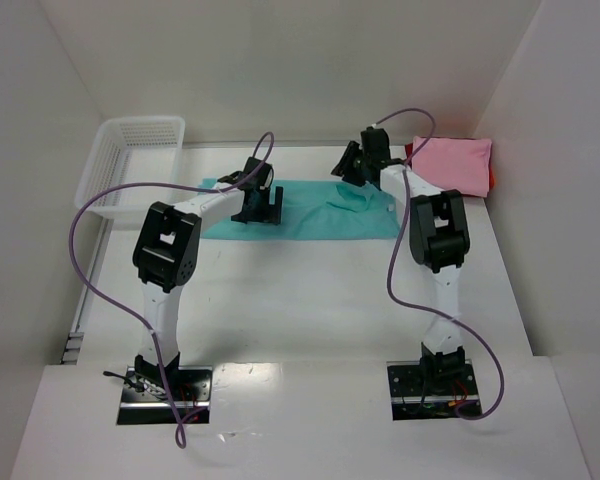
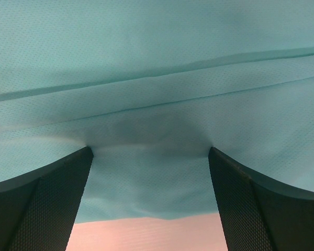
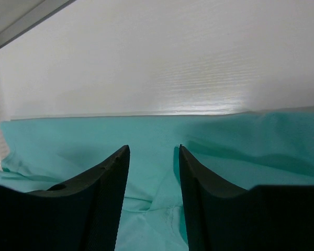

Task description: Fold and stack the t-shirts

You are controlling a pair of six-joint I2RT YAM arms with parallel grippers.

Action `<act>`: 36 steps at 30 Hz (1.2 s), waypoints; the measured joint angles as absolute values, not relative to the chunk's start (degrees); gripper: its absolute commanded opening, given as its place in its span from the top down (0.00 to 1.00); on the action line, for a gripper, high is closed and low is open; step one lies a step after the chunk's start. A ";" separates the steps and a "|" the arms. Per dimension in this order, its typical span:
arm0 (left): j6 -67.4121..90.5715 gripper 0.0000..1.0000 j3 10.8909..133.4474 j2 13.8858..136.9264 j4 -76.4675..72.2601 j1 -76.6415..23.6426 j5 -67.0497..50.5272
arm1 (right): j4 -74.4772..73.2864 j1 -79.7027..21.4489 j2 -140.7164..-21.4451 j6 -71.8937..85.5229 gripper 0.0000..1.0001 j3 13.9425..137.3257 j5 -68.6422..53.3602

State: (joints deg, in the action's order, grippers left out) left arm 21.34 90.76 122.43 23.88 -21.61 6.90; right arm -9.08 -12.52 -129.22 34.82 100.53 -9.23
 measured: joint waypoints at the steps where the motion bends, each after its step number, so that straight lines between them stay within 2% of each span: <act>1: 21.34 0.00 90.76 122.43 23.88 -21.59 6.88 | -9.27 -12.40 -128.97 34.71 0.47 100.52 -9.18; 5: 21.34 0.00 90.76 122.43 23.83 -21.56 6.79 | -8.98 -11.99 -122.68 34.14 0.42 94.48 -8.34; 11: 21.24 0.00 90.76 122.50 23.55 -21.52 6.82 | -9.29 -8.98 -103.09 33.12 0.42 79.29 -5.26; 15: 21.17 0.00 90.76 122.53 23.52 -21.50 6.82 | -7.47 -6.17 -95.37 33.20 0.42 71.48 -3.39; 22: 21.16 0.00 90.76 122.54 23.51 -21.50 6.82 | -7.03 -5.87 -98.18 33.58 0.44 63.84 -4.07; 36: 21.80 0.00 89.33 120.31 22.93 -24.30 7.70 | -3.45 -5.87 -106.56 33.56 0.45 66.41 -8.55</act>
State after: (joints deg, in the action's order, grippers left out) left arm 21.80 89.33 120.31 22.93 -24.30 7.70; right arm -3.45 -5.87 -106.56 33.56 66.41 -8.55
